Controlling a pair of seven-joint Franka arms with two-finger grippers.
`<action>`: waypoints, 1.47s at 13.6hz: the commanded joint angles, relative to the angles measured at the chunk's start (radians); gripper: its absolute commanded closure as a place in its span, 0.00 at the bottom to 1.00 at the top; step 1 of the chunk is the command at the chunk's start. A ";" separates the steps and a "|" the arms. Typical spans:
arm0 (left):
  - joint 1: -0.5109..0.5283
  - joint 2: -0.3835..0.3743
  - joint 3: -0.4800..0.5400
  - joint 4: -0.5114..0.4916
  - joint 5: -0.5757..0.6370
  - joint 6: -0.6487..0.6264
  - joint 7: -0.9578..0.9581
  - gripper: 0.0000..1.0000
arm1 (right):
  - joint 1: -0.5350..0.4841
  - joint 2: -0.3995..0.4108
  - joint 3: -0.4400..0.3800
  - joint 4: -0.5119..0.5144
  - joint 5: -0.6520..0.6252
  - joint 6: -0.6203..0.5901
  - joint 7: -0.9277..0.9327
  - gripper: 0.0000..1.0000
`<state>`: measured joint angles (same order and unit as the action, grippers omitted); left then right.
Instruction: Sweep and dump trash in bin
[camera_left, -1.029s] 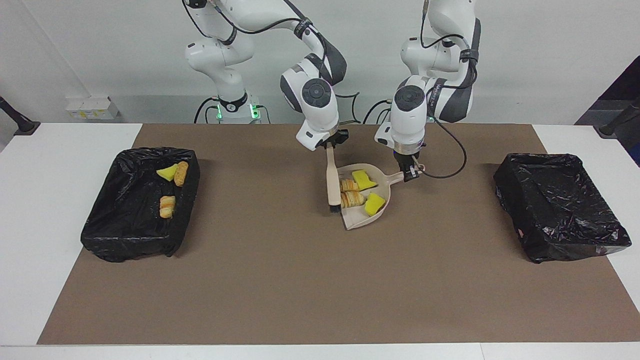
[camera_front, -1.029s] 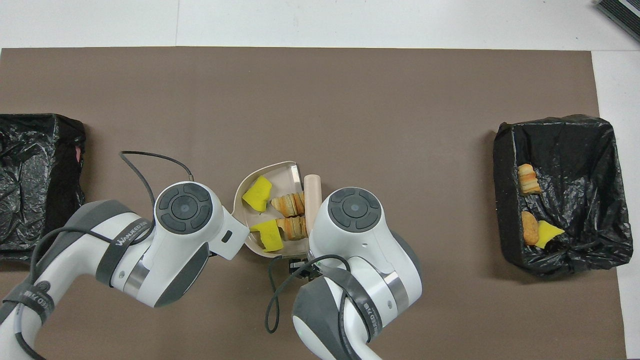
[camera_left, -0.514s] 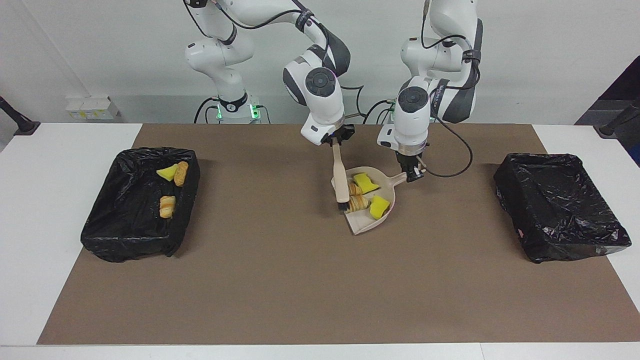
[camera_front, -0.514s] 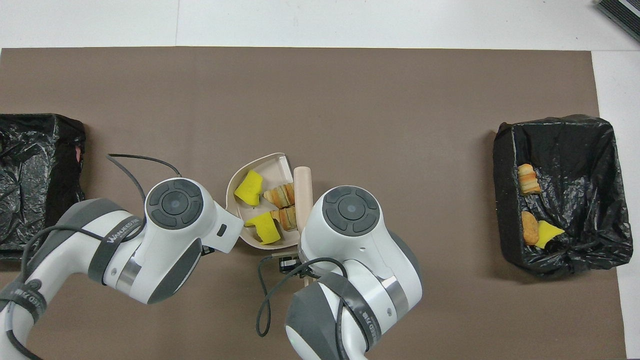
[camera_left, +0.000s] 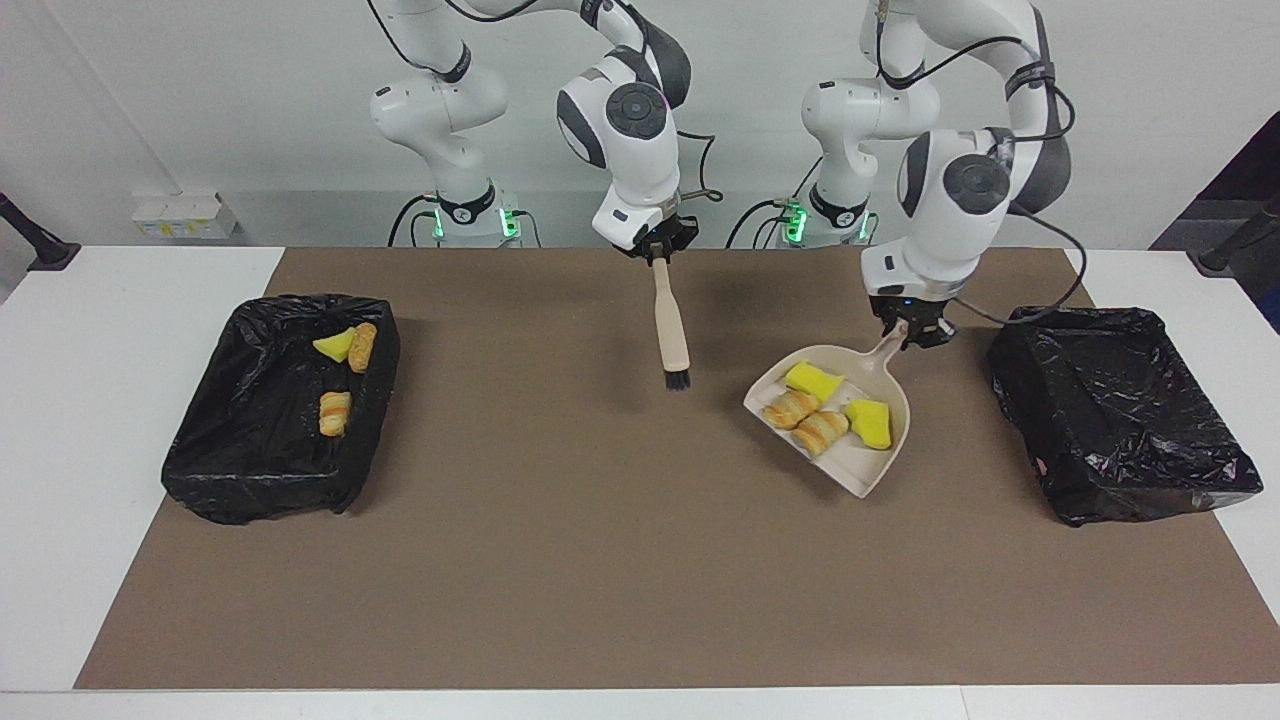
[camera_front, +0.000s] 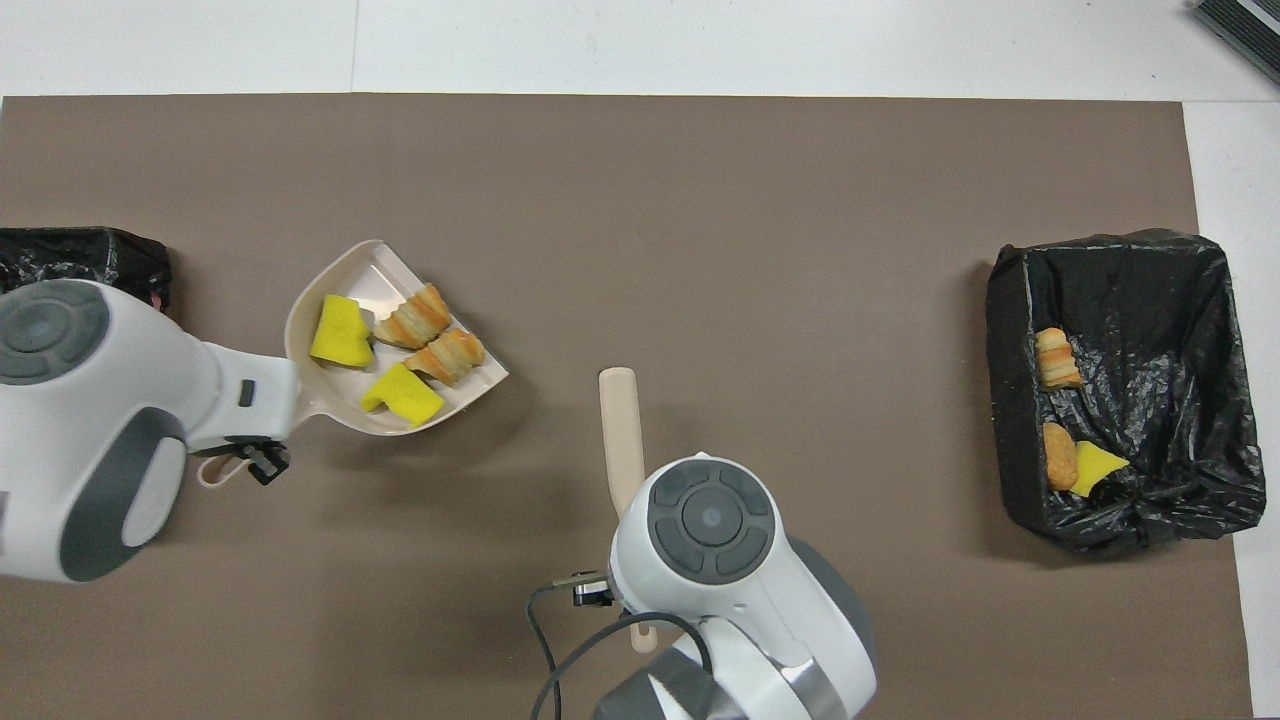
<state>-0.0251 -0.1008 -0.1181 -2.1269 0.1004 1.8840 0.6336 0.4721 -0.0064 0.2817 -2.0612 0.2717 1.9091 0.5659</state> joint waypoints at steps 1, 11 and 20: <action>0.091 -0.028 0.018 0.096 -0.021 -0.094 -0.012 1.00 | 0.064 -0.044 0.004 -0.071 -0.016 0.044 0.104 1.00; 0.445 0.016 0.050 0.329 -0.044 -0.163 0.021 1.00 | 0.283 0.066 0.005 -0.181 0.009 0.275 0.324 1.00; 0.636 0.104 0.060 0.361 0.309 0.064 0.658 1.00 | 0.270 0.074 0.004 -0.191 0.084 0.262 0.239 0.98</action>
<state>0.6142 -0.0092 -0.0465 -1.7998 0.3280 1.9332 1.2259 0.7547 0.0731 0.2862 -2.2394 0.3257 2.1734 0.8464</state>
